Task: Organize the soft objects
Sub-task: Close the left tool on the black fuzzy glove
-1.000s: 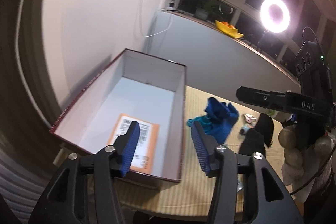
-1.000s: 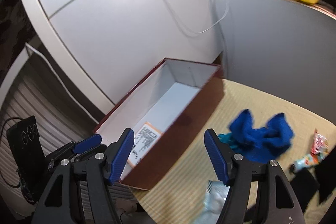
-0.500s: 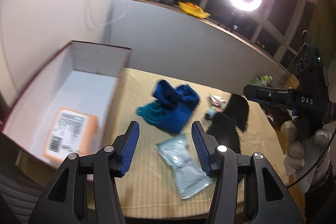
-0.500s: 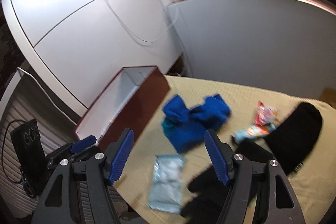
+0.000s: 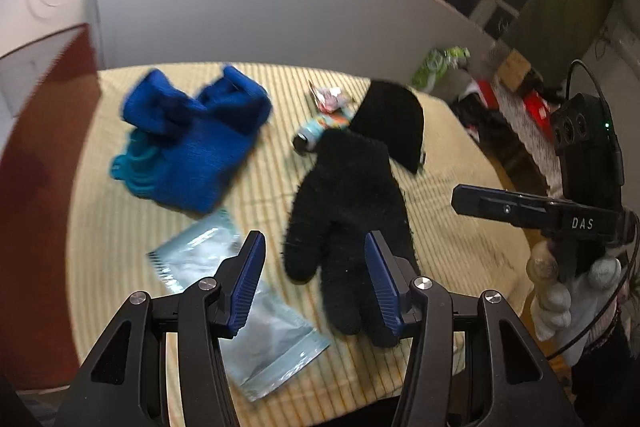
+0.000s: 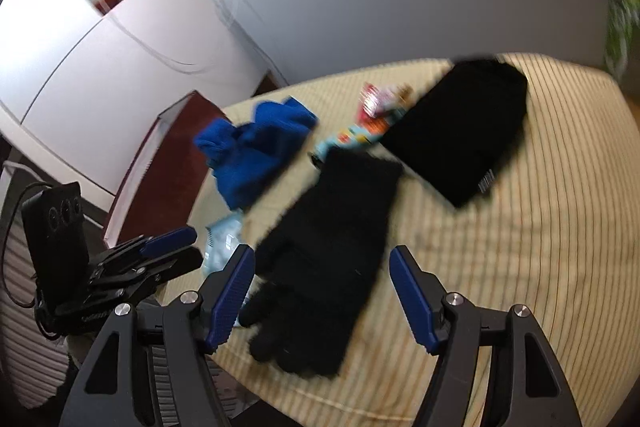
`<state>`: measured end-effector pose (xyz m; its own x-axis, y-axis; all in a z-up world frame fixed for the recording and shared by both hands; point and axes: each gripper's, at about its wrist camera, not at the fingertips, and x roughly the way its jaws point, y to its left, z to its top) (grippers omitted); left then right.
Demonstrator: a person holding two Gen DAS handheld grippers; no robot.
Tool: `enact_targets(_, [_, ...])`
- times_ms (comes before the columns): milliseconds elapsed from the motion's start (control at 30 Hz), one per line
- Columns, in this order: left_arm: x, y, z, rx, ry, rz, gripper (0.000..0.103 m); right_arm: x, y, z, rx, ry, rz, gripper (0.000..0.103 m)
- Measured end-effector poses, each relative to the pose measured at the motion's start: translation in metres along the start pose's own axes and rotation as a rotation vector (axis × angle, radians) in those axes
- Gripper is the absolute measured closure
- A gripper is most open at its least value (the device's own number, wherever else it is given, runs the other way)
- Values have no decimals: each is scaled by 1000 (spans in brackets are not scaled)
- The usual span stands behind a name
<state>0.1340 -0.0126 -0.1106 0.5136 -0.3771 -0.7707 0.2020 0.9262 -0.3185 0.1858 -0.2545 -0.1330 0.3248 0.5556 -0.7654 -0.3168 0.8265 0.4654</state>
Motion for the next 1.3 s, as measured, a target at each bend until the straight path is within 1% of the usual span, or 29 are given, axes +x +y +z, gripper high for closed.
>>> enact_targets(100, [16,-5,1,29,44,7,52,8,-14,-7,45,27,5,37])
enact_targets(200, [30,-8,2,60,87,14,52,16,-19,-11,53,51,9,37])
enact_targets(233, [35,-10,2,71,100,27,52,19,-19,-11,52,55,9,37])
enact_targets(333, [45,-10,4,85,119,50,48,29,-18,-12,48,80,16,37])
enact_targets(433, [51,-10,5,101,125,77,48,38,-16,-12,47,105,15,37])
enact_targets(500, [55,-10,6,106,132,78,48,42,-16,-12,49,112,19,38])
enact_targets(633, [64,-10,7,109,151,75,48,46,-17,-12,52,127,20,44])
enact_targets(767, [69,-14,5,118,161,59,48,51,-20,-11,64,140,28,45])
enact_targets(900, [71,-15,4,114,157,54,48,55,-21,-9,79,149,35,50])
enact_targets(967, [71,-15,4,117,155,53,49,57,-20,-9,78,157,43,55])
enact_targets(1000, [71,-16,4,117,153,52,51,59,-19,-9,74,162,41,57])
enact_targets(1067, [70,-16,3,120,149,57,60,61,-15,-9,59,161,31,57])
enact_targets(1100, [70,-17,2,122,145,63,69,62,-13,-9,56,163,31,60])
enact_targets(1133, [69,-17,3,122,139,68,75,63,-13,-9,57,165,29,64])
enact_targets(1167, [68,-17,3,118,135,67,79,65,-13,-9,59,166,23,66])
enact_targets(1200, [68,-17,3,116,132,67,87,66,-13,-9,59,165,18,71])
enact_targets(1233, [68,-17,4,113,128,67,91,66,-14,-9,61,166,12,77])
enact_targets(1300, [68,-18,3,108,120,70,93,67,-16,-10,68,167,-3,85])
